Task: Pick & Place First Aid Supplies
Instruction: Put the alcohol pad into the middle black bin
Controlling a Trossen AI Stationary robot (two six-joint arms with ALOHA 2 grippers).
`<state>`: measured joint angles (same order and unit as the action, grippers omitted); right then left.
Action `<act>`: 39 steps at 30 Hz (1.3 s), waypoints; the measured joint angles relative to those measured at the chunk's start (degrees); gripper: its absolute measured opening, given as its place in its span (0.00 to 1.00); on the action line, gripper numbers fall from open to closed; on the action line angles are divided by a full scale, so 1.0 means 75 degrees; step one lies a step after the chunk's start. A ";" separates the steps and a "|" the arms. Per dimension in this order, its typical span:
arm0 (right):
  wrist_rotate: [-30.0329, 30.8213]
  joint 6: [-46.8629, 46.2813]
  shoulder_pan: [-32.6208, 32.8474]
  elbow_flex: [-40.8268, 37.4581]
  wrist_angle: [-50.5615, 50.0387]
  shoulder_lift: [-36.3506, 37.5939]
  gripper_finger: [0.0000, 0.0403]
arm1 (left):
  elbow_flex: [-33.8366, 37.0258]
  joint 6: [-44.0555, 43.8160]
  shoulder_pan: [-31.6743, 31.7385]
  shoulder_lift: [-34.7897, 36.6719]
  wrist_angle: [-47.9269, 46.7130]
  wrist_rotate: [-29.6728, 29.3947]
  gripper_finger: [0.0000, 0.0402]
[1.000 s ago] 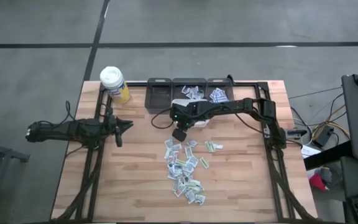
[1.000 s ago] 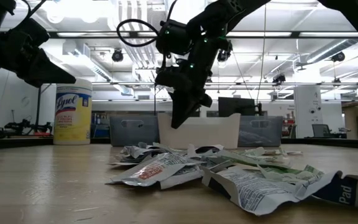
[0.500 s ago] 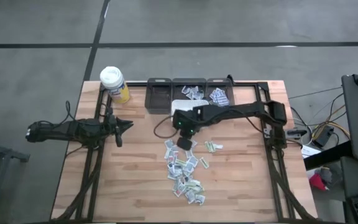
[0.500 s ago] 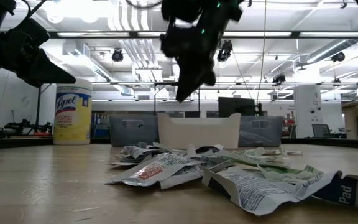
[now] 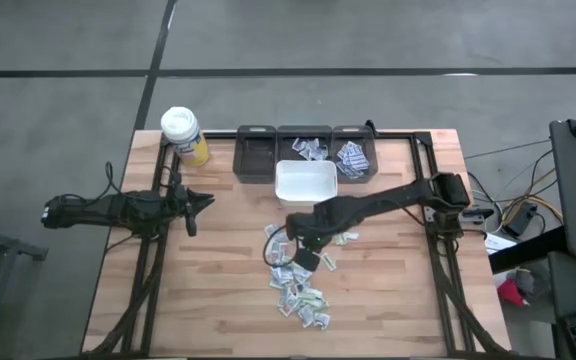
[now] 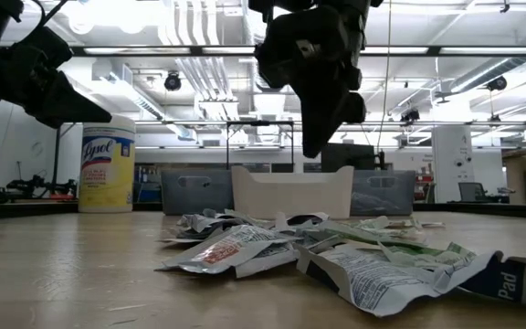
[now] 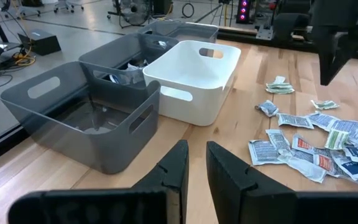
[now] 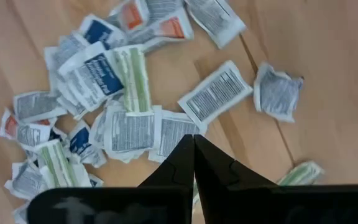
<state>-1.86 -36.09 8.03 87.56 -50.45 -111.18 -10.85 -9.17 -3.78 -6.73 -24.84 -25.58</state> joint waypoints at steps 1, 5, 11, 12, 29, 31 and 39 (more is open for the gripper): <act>0.0019 -0.0112 0.0026 -0.0008 0.0009 0.0000 0.02 | 0.0000 0.0000 0.0000 0.0000 -0.0001 0.0003 0.13; 0.0095 -0.0407 0.0101 -0.0048 0.0018 0.0000 0.02 | 0.0000 0.0000 -0.0002 -0.0002 -0.0003 0.0000 0.13; 0.0488 -0.0443 0.0089 -0.0253 0.0028 0.0000 0.02 | 0.0000 0.0000 0.0001 -0.0002 -0.0003 0.0001 0.13; 0.0482 -0.0502 0.0069 -0.0332 0.0032 0.0000 0.03 | 0.0000 0.0000 -0.0002 -0.0001 -0.0003 0.0003 0.13; 0.1271 -0.1909 -0.0043 -0.1004 0.0728 0.0006 0.35 | 0.0000 0.0000 -0.0001 -0.0001 -0.0003 0.0003 0.13; 0.1456 -0.2330 -0.0097 -0.1005 0.0728 0.0006 0.36 | 0.0000 0.0000 -0.0001 -0.0001 -0.0003 0.0003 0.13; 0.1505 -0.3468 -0.0221 -0.1188 0.0763 0.0006 0.34 | 0.0000 0.0000 -0.0001 -0.0002 -0.0003 0.0003 0.13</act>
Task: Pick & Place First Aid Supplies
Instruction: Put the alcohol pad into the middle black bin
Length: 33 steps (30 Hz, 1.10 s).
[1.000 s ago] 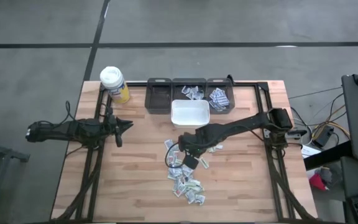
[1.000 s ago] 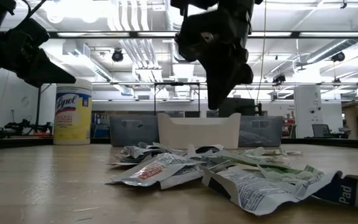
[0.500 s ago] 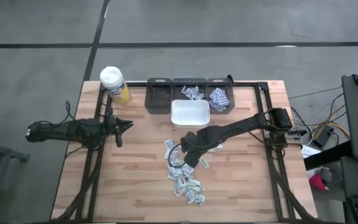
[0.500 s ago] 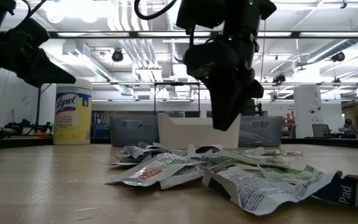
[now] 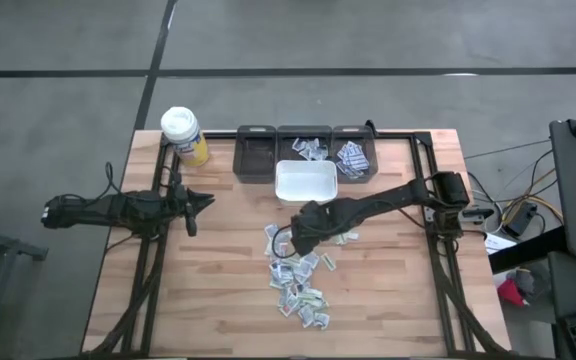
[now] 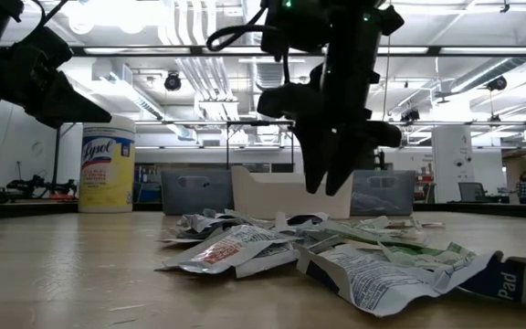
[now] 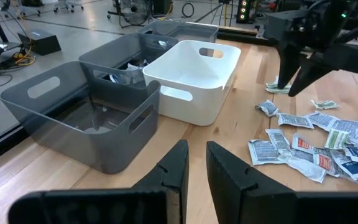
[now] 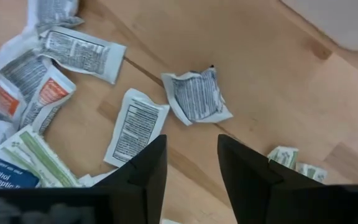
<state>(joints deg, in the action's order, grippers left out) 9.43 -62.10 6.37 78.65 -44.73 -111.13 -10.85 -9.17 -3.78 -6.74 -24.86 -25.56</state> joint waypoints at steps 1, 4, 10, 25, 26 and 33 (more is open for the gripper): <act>0.0000 -0.0061 0.0000 -0.0025 0.0002 0.0000 0.34 | 0.0000 0.0000 0.0000 0.0001 0.0000 0.0000 0.13; 0.0006 -0.0237 -0.0019 -0.0067 0.0004 0.0000 0.33 | 0.0000 0.0000 -0.0001 0.0002 0.0000 0.0000 0.13; 0.0103 -0.0384 -0.0113 -0.0136 0.0098 0.0000 0.33 | 0.0000 0.0000 0.0000 0.0001 0.0001 -0.0002 0.13; 0.0105 -0.0697 -0.0210 -0.0559 0.0886 -0.0037 0.33 | 0.0000 -0.0003 -0.0001 0.0000 0.0117 -0.0003 0.13; 0.0102 -0.0697 -0.0210 -0.0559 0.0886 -0.0070 0.33 | 0.0000 -0.0003 -0.0001 0.0000 0.0117 -0.0003 0.13; -0.0160 -0.0698 -0.0219 -0.0543 0.0922 -0.0514 0.33 | 0.0000 -0.0013 -0.0001 0.0003 0.0117 -0.0003 0.13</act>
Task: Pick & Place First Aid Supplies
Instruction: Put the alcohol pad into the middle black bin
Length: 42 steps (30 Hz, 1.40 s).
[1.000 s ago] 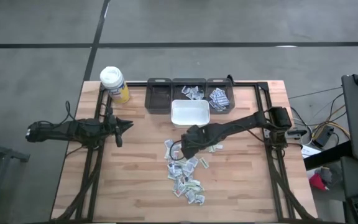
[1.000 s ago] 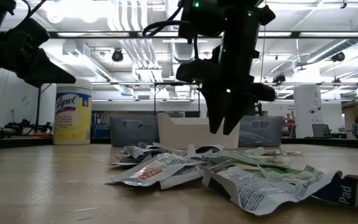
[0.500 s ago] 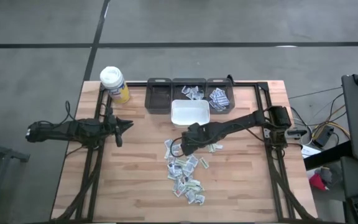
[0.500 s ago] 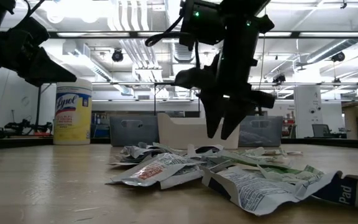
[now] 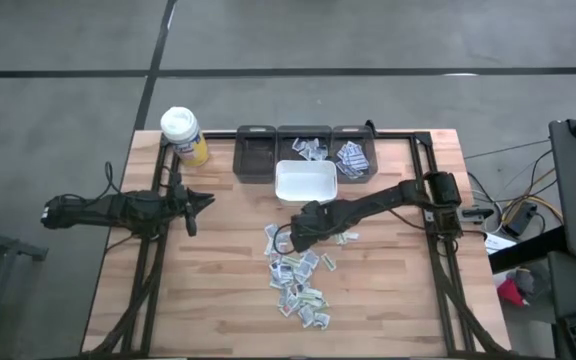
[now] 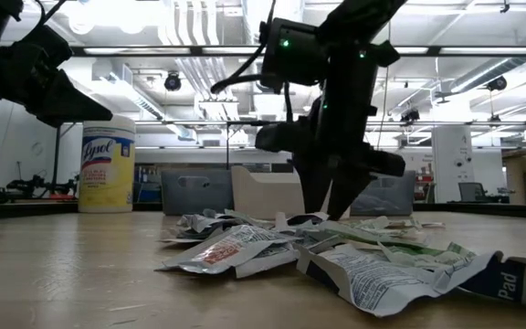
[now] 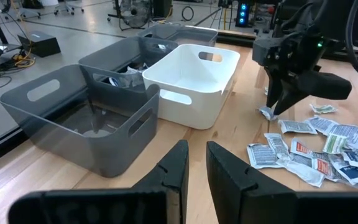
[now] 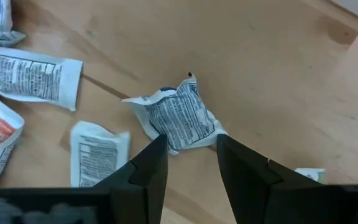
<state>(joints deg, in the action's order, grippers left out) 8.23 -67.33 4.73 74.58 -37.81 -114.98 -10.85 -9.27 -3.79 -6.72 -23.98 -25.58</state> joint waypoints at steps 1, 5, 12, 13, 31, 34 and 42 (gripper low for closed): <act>-0.0032 -0.0002 -0.0005 0.0007 -0.0017 -0.0008 0.33 | 0.0000 -0.0011 0.0001 -0.0003 0.0005 0.0000 0.13; -0.0028 0.0000 -0.0002 0.0015 -0.0076 -0.0069 0.33 | 0.0000 -0.0026 0.0002 -0.0002 0.0000 0.0000 0.13; -0.0314 0.0000 0.0024 0.0021 -0.0411 -0.0052 0.33 | 0.0000 -0.0025 0.0002 0.0000 0.0000 0.0000 0.13; -0.0400 0.0000 0.0038 0.0016 -0.0526 -0.0027 0.33 | 0.0000 -0.0025 0.0002 0.0000 0.0000 0.0003 0.13; -0.0822 0.0015 0.0142 -0.0037 -0.0862 0.0848 0.33 | 0.0000 0.0030 0.0002 0.0000 -0.0007 0.0003 0.13; -0.0702 0.0249 0.0132 -0.0034 -0.0746 0.0709 0.33 | 0.0000 0.0030 0.0000 -0.0002 -0.0006 0.0000 0.13; -0.0755 0.0985 0.0135 -0.0031 -0.0709 0.0372 0.33 | 0.0000 0.0036 0.0001 -0.0001 -0.0006 0.0000 0.13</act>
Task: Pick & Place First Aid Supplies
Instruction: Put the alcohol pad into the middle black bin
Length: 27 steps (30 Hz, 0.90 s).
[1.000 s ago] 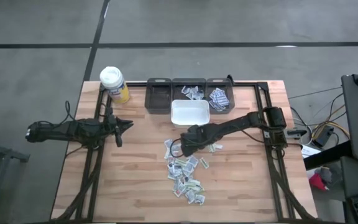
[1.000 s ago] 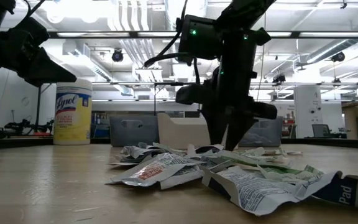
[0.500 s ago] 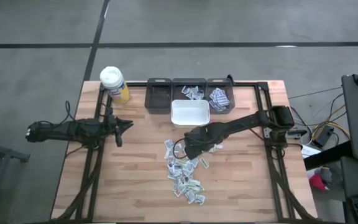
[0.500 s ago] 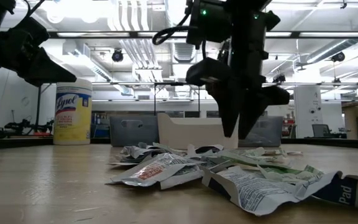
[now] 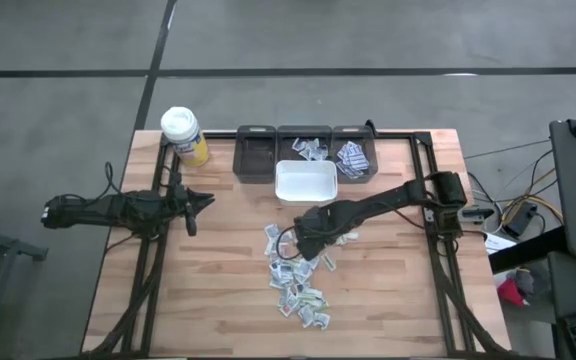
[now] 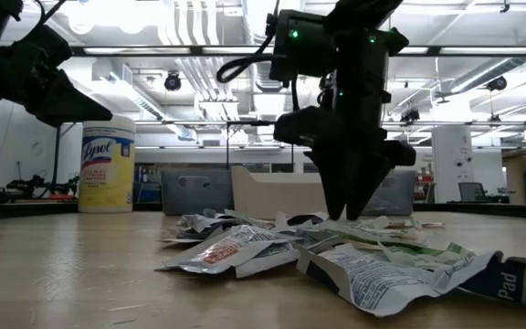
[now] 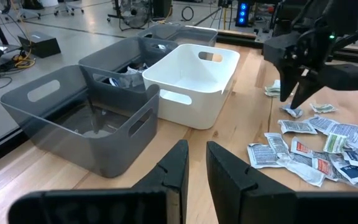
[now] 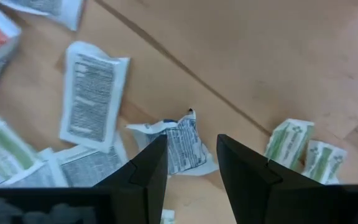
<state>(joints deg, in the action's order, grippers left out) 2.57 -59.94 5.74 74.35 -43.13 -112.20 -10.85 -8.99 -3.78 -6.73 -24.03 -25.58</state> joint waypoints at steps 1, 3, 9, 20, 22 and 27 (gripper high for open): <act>0.0000 0.0000 -0.0003 0.0000 -0.0012 -0.0010 0.33 | 0.0000 0.0000 0.0001 0.0001 0.0000 0.0003 0.13; 0.0001 0.0017 0.0000 0.0000 -0.0013 -0.0012 0.33 | 0.0000 0.0000 -0.0001 -0.0001 0.0000 0.0000 0.13; 0.0055 0.0024 0.0000 -0.0062 0.0002 -0.0012 0.33 | 0.0000 0.0000 -0.0001 0.0001 0.0000 0.0000 0.13; -0.0058 0.0102 -0.0006 -0.0352 0.0069 -0.0228 0.25 | 0.0000 -0.0041 -0.0001 0.0001 0.0052 0.0000 0.13; -0.0056 0.0189 -0.0005 -0.0344 0.0058 -0.0226 0.21 | 0.0000 -0.0044 0.0000 0.0001 0.0087 0.0000 0.13; 0.0114 0.0519 0.0000 -0.0288 -0.0005 -0.0118 0.12 | 0.0000 -0.0047 0.0000 0.0001 0.0227 0.0000 0.13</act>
<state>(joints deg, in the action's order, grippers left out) 3.43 -56.05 5.74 72.18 -43.17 -113.09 -10.85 -9.34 -3.78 -6.73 -22.33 -25.58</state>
